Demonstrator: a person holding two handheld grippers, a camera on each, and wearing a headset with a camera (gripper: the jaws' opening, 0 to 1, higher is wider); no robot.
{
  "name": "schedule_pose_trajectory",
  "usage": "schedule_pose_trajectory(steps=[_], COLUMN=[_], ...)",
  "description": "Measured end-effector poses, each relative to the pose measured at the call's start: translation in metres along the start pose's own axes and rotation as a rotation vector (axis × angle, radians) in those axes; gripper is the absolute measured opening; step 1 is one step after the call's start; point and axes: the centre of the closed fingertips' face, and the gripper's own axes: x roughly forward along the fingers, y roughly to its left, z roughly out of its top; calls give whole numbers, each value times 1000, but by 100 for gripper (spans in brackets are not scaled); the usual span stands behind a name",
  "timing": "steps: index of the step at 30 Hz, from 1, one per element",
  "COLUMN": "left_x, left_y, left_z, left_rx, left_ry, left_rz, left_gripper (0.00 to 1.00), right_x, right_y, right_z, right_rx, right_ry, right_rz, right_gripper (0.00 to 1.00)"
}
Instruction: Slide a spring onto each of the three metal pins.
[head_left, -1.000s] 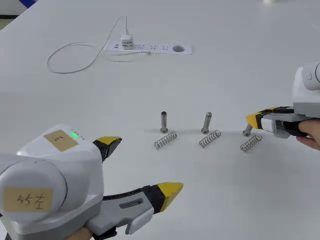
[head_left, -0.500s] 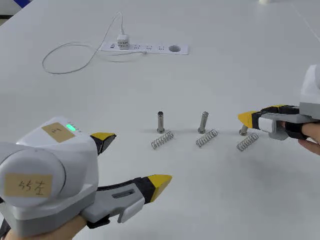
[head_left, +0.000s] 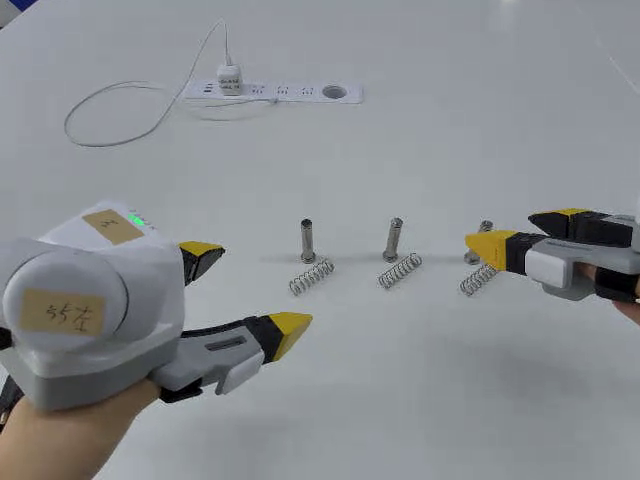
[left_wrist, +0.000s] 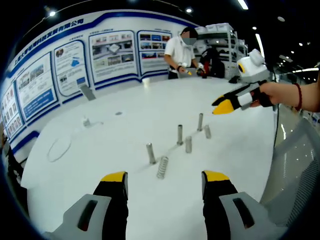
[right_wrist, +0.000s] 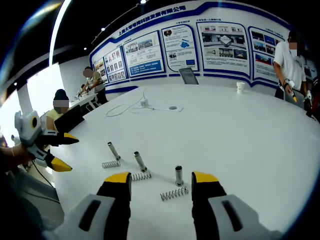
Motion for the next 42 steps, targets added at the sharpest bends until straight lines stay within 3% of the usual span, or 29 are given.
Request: schedule_pose_trajectory(steps=[10, 26, 34, 38, 42], left_x=[22, 51, 63, 69, 73], left_y=[3, 7, 5, 4, 3], left_z=[-8, -27, -30, -36, -36], left_rx=[48, 83, 65, 91, 89], left_ry=[37, 105, 109, 135, 126], left_rz=[-33, -68, -89, -95, -109], left_gripper=[52, 44, 38, 33, 28], right_x=[-11, -18, -19, -20, -20], right_y=[7, 7, 9, 9, 9], right_z=[-6, -9, -11, -12, -14], right_rx=[-24, -30, -30, -18, -14], right_ry=[-17, -27, -22, -26, -21], right_rz=[27, 24, 23, 20, 16], right_gripper=[52, 53, 53, 53, 53])
